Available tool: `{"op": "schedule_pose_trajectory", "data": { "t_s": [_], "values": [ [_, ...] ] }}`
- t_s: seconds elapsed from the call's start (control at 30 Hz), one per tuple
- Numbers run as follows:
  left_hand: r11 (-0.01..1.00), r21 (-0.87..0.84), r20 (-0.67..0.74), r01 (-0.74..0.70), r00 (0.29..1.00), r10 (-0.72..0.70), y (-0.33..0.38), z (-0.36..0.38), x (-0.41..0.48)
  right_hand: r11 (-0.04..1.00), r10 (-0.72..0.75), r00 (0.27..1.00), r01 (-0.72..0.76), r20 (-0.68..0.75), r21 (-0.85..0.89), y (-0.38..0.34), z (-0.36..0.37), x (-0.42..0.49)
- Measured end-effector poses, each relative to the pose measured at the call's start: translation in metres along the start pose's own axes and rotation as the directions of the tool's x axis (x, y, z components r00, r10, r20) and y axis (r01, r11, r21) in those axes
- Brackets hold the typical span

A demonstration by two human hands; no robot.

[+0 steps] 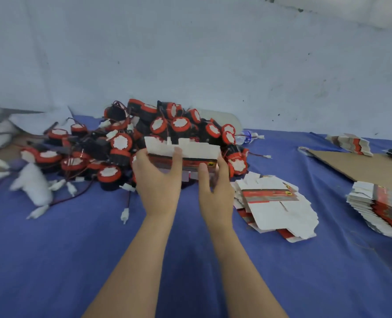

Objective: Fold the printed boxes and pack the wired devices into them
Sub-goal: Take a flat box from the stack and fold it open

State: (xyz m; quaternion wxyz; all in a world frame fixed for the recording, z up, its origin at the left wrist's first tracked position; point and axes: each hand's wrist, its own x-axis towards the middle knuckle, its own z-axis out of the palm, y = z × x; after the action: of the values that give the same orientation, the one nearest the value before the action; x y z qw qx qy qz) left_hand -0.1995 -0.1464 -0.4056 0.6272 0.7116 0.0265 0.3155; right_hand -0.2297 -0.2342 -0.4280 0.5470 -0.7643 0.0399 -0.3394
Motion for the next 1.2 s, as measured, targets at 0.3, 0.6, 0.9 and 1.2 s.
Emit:
{"op": "schedule_pose_trajectory", "data": {
  "t_s": [0.3,0.6,0.9,1.2],
  "values": [
    [0.948,0.043,0.416,-0.315,0.868,0.27,-0.056,-0.025,-0.023,0.708,0.487,0.834,-0.55,0.259,0.442,0.021,0.019,-0.007],
    [0.978,-0.019,0.427,-0.209,0.883,0.197,-0.058,-0.018,-0.027,0.531,0.59,0.755,-0.63,0.286,0.567,0.022,0.003,0.005],
    [0.994,-0.09,0.302,-0.067,0.949,0.092,-0.052,-0.015,-0.027,0.909,0.311,0.91,-0.369,0.274,0.194,0.018,0.007,-0.007],
    [0.999,-0.038,0.324,-0.017,0.946,0.029,-0.053,-0.016,-0.027,0.926,0.259,0.932,-0.314,0.252,0.211,0.024,0.0,-0.001]
  ]
}}
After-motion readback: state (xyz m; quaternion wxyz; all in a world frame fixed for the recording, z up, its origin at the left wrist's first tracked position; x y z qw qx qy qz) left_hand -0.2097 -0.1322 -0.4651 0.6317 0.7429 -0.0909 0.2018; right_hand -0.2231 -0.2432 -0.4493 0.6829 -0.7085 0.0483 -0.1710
